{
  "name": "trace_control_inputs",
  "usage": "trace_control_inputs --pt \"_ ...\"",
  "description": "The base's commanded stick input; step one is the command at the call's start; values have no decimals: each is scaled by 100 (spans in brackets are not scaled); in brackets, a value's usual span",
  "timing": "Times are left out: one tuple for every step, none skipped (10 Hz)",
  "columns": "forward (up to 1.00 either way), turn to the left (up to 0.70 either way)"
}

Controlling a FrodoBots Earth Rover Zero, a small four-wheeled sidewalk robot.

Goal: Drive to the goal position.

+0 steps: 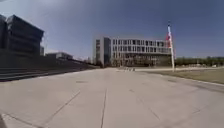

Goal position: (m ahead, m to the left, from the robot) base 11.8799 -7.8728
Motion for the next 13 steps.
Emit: trace_control_inputs --pt "70 0" --pt "70 0" --pt "70 0" --pt "70 0" --pt "70 0" --pt "70 0" --pt "70 0" --pt "70 0" --pt "70 0" --pt "70 0" --pt "70 0" --pt "70 0" --pt "70 0"
